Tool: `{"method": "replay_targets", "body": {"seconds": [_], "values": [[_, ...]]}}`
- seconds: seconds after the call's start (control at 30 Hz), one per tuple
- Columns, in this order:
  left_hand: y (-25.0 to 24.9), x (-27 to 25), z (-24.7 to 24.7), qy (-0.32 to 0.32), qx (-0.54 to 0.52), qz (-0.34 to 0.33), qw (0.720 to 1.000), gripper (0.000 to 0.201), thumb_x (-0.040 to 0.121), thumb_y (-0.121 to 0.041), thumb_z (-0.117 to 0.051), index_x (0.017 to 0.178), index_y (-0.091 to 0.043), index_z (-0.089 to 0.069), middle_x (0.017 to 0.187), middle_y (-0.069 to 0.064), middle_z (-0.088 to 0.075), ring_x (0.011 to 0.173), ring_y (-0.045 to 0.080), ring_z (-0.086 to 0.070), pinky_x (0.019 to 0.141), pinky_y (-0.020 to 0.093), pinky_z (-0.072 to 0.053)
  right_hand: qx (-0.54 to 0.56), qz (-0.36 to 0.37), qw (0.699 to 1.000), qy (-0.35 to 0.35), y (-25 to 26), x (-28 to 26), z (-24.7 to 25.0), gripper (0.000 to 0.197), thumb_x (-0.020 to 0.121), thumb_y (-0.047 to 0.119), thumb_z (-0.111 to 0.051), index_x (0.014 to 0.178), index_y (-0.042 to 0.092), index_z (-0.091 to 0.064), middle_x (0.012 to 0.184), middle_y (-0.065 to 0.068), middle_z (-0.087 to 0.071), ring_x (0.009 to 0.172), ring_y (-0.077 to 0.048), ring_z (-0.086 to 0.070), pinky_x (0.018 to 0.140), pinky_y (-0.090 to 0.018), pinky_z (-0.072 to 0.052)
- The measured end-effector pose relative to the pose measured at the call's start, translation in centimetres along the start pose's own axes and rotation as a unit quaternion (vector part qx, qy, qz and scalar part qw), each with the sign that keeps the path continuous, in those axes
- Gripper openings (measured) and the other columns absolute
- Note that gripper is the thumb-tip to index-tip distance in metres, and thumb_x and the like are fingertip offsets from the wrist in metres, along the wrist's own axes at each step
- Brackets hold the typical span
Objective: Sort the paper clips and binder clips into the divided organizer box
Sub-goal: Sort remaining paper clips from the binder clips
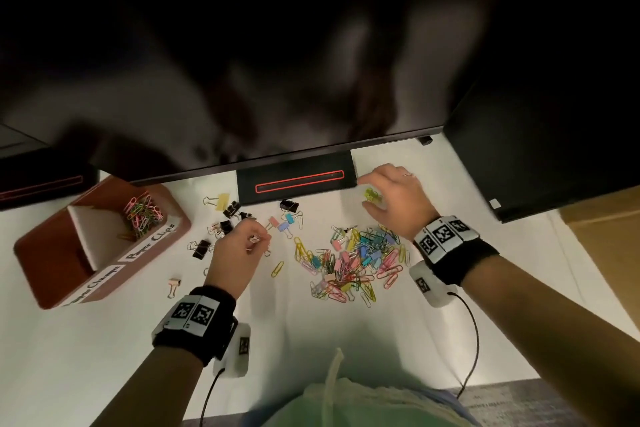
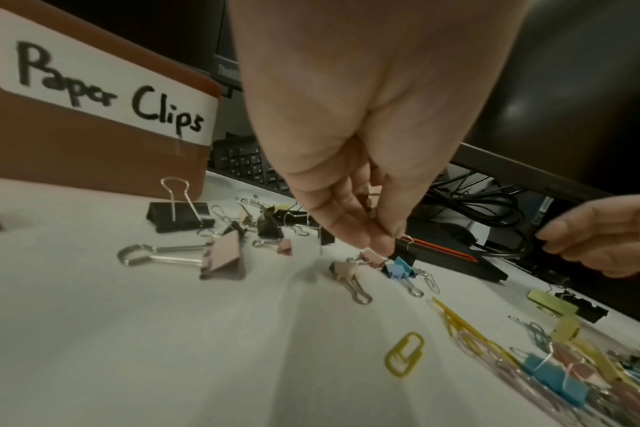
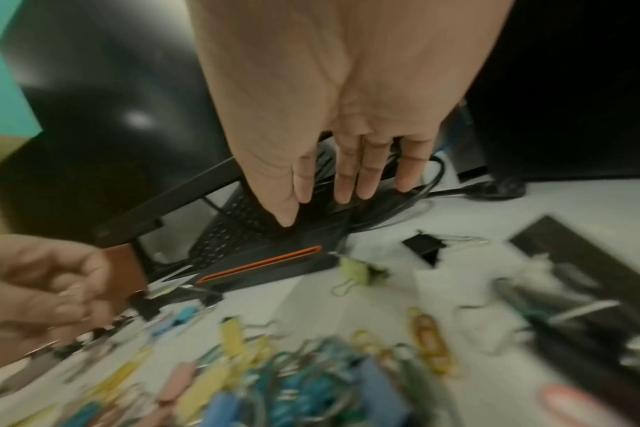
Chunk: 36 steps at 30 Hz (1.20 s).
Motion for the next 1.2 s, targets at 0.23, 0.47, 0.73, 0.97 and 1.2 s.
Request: {"method": "replay_targets", "body": {"seconds": [0.23, 0.47, 0.73, 0.97, 1.2], "values": [[0.2, -0.7, 0.0, -0.006, 0.1, -0.052, 0.994, 0.025, 0.082, -0.012, -0.068, 0.106, -0.015, -0.065, 0.121, 0.002, -0.06, 0.11, 0.018, -0.055, 0.094, 0.027, -0.042, -0.015, 0.129, 0.976, 0.176, 7.4, 0.9, -6.5, 0.04, 0.092, 0.019, -0.05, 0.132, 0.025, -0.049, 0.135, 0.001, -0.052, 0.122, -0.021, -0.048, 0.106, -0.037, -0.039], [0.4, -3.0, -1.4, 0.021, 0.115, -0.08, 0.99, 0.018, 0.081, -0.016, -0.07, 0.097, -0.013, -0.063, 0.095, 0.001, -0.058, 0.073, 0.011, -0.054, 0.07, 0.025, -0.047, -0.128, 0.155, 0.956, 0.213, 9.4, 2.4, -9.5, 0.047, 0.088, 0.007, -0.052, 0.133, 0.022, -0.048, 0.133, -0.004, -0.046, 0.12, -0.025, -0.045, 0.102, -0.036, -0.039], [1.6, -2.7, -3.3, 0.029, 0.134, -0.068, 0.988, 0.013, 0.084, -0.01, -0.062, 0.097, -0.009, -0.065, 0.098, 0.006, -0.059, 0.081, 0.022, -0.061, 0.073, 0.034, -0.052, -0.101, 0.139, 0.966, 0.196, 7.4, 1.7, -8.7, 0.026, 0.095, 0.019, -0.047, 0.115, 0.017, -0.063, 0.121, -0.005, -0.05, 0.109, -0.024, -0.049, 0.093, -0.033, -0.041], [1.4, -2.8, -3.8, 0.034, 0.179, -0.092, 0.979, 0.012, 0.089, -0.013, -0.056, 0.097, -0.012, -0.064, 0.095, 0.005, -0.062, 0.087, 0.024, -0.057, 0.069, 0.038, -0.053, -0.072, 0.126, 0.975, 0.171, 7.8, 2.4, -8.2, 0.038, 0.095, 0.022, -0.047, 0.133, 0.02, -0.049, 0.132, -0.002, -0.048, 0.116, -0.023, -0.049, 0.099, -0.034, -0.04], [1.5, -2.7, -4.1, 0.077, 0.2, -0.11, 0.971, 0.01, 0.084, -0.009, -0.057, 0.092, -0.011, -0.062, 0.094, 0.005, -0.058, 0.086, 0.023, -0.055, 0.065, 0.031, -0.048, -0.101, 0.131, 0.967, 0.192, 8.0, 2.7, -8.8, 0.03, 0.096, 0.023, -0.045, 0.119, 0.013, -0.061, 0.124, -0.006, -0.048, 0.108, -0.026, -0.052, 0.09, -0.035, -0.047]]}}
Point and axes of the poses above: each hand's wrist, its own x-axis towards the middle knuckle, its own z-axis out of the back of the hand, y = z × x, the point moved 7 cm from there along x, towards the middle knuckle
